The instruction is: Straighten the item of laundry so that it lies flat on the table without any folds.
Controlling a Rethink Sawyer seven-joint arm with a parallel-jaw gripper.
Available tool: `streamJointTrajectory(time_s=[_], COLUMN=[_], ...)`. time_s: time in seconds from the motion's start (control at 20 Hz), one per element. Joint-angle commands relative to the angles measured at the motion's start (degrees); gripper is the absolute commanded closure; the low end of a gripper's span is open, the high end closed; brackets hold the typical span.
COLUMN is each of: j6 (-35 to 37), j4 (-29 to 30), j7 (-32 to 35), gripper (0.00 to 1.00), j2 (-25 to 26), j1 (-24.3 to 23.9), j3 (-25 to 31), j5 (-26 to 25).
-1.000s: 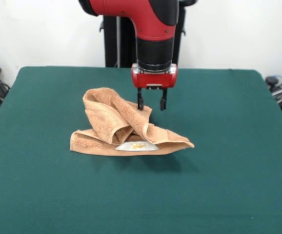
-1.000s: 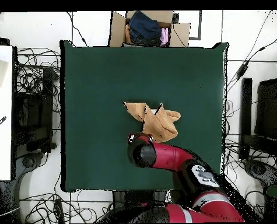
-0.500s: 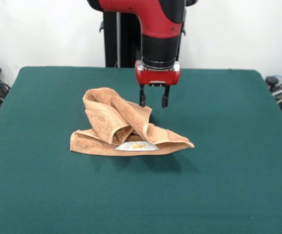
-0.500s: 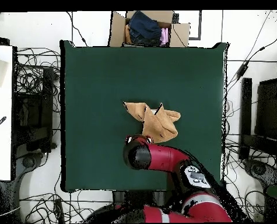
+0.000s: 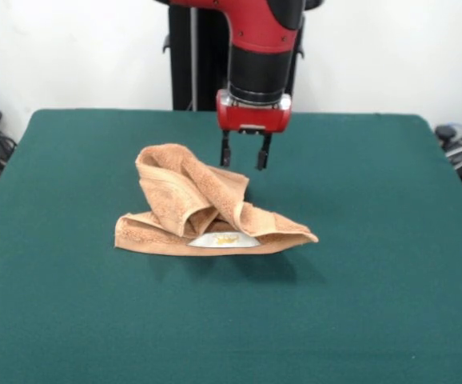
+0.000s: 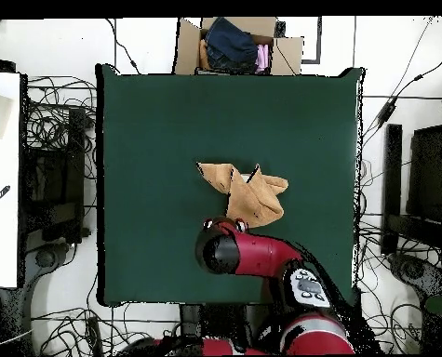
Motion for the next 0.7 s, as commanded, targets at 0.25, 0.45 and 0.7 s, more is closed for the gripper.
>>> streamJointTrajectory(time_s=[0.25,0.45,0.7], j6=[-6.25,-7.87,-7.64], j4=[-2.47,-2.72,-3.02], j7=[8.94,9.22,9.35], gripper=[0.0,0.0,0.0], j2=[0.95,1.3,1.33], j1=[3.12,5.5,7.69], j3=[-3.58,-6.0,-8.08], j5=[-1.69,-1.18,-0.12])
